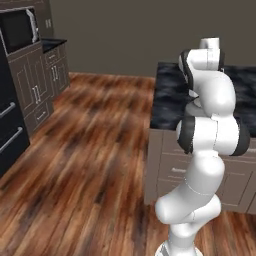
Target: The kettle is done boiling. Turn off the stove, then wait for 300 timesteps before moving the kettle to the dining table.
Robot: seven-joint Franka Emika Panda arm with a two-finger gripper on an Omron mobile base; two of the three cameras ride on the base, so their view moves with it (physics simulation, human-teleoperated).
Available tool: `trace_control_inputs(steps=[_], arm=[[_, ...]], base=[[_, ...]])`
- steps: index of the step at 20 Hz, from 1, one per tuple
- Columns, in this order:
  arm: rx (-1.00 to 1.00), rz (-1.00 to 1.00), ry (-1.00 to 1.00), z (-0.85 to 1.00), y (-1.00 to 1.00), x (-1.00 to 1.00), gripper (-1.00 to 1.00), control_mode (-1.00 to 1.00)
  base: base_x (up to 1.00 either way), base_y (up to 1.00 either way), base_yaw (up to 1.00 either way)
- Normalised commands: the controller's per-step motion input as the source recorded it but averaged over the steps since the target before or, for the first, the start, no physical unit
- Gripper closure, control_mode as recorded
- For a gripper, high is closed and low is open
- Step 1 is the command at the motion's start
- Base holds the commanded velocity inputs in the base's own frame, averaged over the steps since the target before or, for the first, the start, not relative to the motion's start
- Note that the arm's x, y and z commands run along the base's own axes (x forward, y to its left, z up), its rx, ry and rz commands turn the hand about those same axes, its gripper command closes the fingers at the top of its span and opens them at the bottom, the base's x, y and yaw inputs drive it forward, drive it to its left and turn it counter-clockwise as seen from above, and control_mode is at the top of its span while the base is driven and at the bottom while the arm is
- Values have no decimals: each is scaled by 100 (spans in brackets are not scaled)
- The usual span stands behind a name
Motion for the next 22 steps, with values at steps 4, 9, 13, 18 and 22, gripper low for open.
trace_control_inputs(steps=[4, 9, 13, 18, 22], arm=[[0, 0, 0, 0, 0, 0, 100, 100], [0, 0, 0, 0, 0, 0, 100, 100], [0, 0, 0, 0, 0, 0, 100, 100], [0, 0, 0, 0, 0, 0, 100, 100], [0, 0, 0, 0, 0, 0, 100, 100]], base=[[63, 74, -38], [59, 70, -41], [58, 67, -44], [59, 71, -47], [58, 71, -47]])
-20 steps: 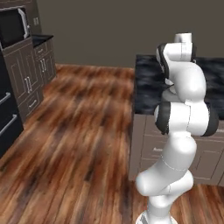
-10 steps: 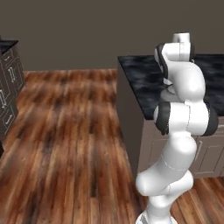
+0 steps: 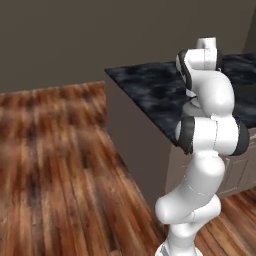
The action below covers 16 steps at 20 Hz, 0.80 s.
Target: The kettle is done boiling. Turn off the stove, then wait for 300 timesteps before moving the kettle to the dining table.
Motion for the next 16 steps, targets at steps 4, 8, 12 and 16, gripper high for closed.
trace_control_inputs(steps=[4, 8, 12, 16], arm=[[0, 0, 0, 0, 0, 0, 100, 100], [0, 0, 0, 0, 0, 0, 100, 100], [0, 0, 0, 0, 0, 0, 100, 100], [0, 0, 0, 0, 0, 0, 100, 100]], base=[[61, 72, -47], [62, 72, -47], [62, 71, -47], [62, 73, -46]])
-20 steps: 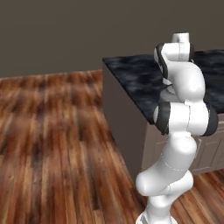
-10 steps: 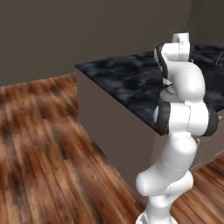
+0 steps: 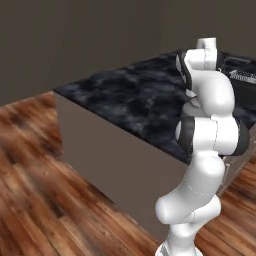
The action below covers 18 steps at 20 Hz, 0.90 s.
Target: The kettle is done boiling. Turn off the stove, then wait for 300 timesteps before moving the kettle to the dining table.
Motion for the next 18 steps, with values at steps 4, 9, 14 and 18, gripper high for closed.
trace_control_inputs(steps=[4, 9, 14, 18], arm=[[0, 0, 0, 0, 0, 0, 100, 100], [0, 0, 0, 0, 0, 0, 100, 100], [0, 0, 0, 0, 0, 0, 100, 100], [0, 0, 0, 0, 0, 0, 100, 100]], base=[[60, 75, -45], [60, 76, -45], [46, 86, -42], [29, 96, -38]])
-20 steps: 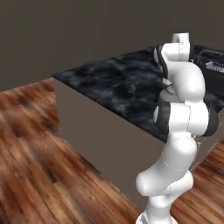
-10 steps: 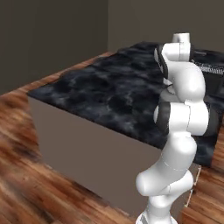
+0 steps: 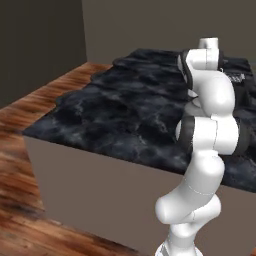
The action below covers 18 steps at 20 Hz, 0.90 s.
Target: The kettle is done boiling. Turn off the stove, then wait for 300 timesteps before moving the kettle to the dining table.
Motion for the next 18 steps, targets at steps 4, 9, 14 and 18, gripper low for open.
trace_control_inputs(steps=[4, 9, 14, 18], arm=[[0, 0, 0, 0, 0, 0, 100, 100], [0, 0, 0, 0, 0, 0, 100, 100], [0, 0, 0, 0, 0, 0, 100, 100], [0, 0, 0, 0, 0, 0, 100, 100]], base=[[28, 100, -37], [17, 100, -31], [0, 100, -22], [0, 100, -21]])
